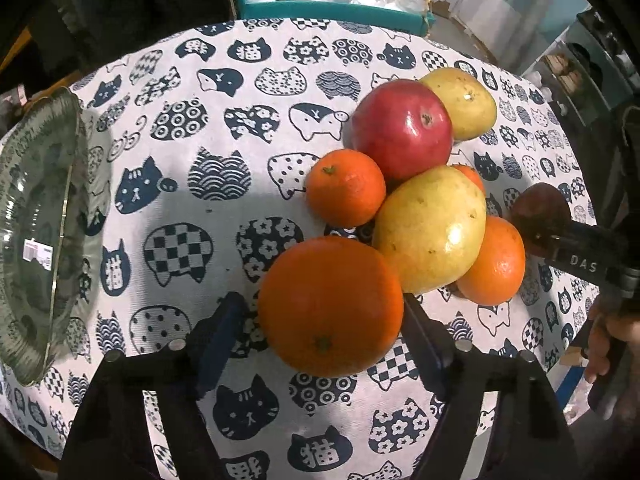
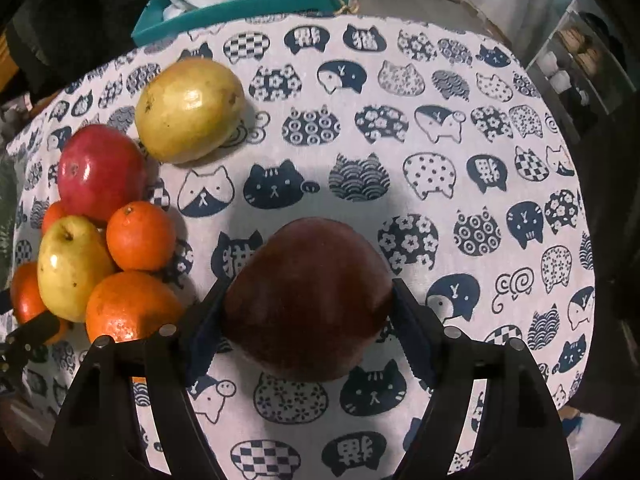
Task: Organize fruits
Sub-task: 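Lower the right tool onto the dark red fruit while the left tool grasps the large orange, then lift the dark red fruit and large orange and carry both toward the green bowl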
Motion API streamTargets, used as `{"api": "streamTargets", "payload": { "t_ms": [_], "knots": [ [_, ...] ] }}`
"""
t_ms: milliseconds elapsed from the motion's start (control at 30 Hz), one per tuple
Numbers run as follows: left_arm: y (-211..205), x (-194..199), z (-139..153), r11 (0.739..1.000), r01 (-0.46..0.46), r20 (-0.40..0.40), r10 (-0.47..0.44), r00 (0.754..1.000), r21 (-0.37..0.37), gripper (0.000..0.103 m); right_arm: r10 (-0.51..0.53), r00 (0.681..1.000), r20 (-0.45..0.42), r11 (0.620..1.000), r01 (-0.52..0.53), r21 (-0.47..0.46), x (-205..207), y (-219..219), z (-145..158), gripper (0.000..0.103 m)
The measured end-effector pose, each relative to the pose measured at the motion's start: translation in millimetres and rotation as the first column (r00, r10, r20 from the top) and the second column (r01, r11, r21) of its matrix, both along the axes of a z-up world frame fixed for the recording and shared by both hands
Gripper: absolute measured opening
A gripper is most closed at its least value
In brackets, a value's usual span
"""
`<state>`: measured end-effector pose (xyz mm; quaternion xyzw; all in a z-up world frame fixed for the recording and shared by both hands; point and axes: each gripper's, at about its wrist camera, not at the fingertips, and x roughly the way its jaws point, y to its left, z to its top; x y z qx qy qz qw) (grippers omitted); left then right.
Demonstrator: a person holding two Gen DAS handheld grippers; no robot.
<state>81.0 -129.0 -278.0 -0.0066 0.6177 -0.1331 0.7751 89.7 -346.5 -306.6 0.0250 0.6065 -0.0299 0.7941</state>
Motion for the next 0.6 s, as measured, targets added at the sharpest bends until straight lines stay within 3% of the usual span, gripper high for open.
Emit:
{"api": "streamTargets", "payload": {
  "t_ms": [67,333,600],
  "knots": [
    [-1,0,-2,1.0,0.008,-0.008,-0.008,1.0,-0.018,0.07,0.001,1.0,-0.006,1.0,-0.001,-0.003,2,0,-2,0.077],
    [-5,-2,2,1.0,0.013,0.02,-0.013,1.0,-0.004,0.068,0.027,0.999,0.018,1.0,-0.027,-0.014,-5,3,2,0.076],
    [9,-5,23,1.0,-0.016,0.09,0.015,0.996,0.005,0.067,0.044,0.994,0.099,0.999,-0.044,-0.004,-18,13,36,0.076]
  ]
}}
